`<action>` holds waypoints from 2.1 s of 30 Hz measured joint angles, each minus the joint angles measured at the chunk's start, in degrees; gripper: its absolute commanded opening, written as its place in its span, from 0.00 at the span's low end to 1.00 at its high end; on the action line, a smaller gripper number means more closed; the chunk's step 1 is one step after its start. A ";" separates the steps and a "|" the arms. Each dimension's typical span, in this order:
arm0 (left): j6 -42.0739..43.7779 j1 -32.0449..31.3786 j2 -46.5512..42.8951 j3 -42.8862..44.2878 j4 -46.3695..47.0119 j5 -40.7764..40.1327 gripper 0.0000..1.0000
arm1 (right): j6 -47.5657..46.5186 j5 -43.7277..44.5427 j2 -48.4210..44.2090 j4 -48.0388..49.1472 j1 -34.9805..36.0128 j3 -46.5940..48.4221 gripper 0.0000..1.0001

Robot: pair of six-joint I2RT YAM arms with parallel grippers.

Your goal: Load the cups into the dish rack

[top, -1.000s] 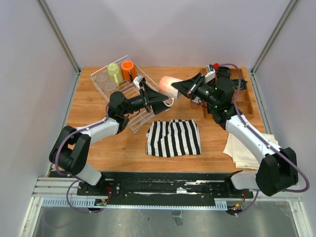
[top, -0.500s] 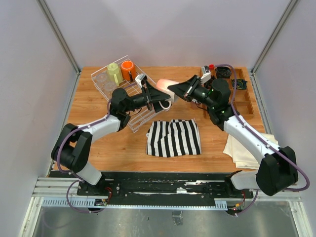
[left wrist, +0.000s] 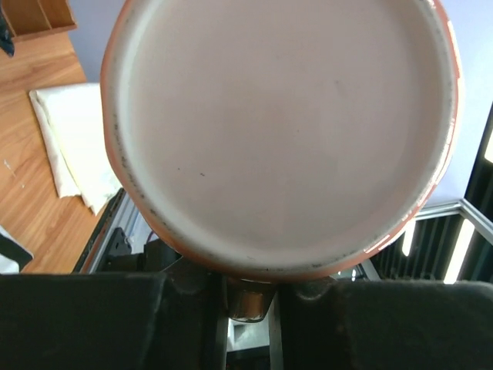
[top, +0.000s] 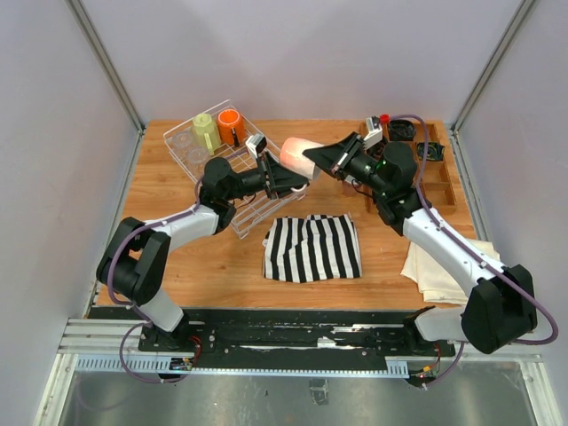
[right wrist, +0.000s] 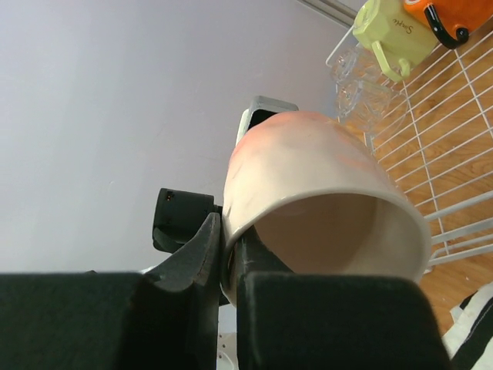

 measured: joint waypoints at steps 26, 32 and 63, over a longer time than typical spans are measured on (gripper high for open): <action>27.10 7.93 -2.54 10.25 -35.47 -10.60 0.00 | -14.23 2.03 -8.79 -14.49 -4.31 0.00 0.67; 43.93 8.57 -2.36 22.99 -56.96 -21.64 0.00 | -17.81 2.75 -11.52 -18.29 -6.36 0.00 0.68; 65.79 8.41 9.31 23.67 -77.79 -56.94 0.00 | -21.05 -0.70 -10.54 -22.77 -11.76 0.00 0.69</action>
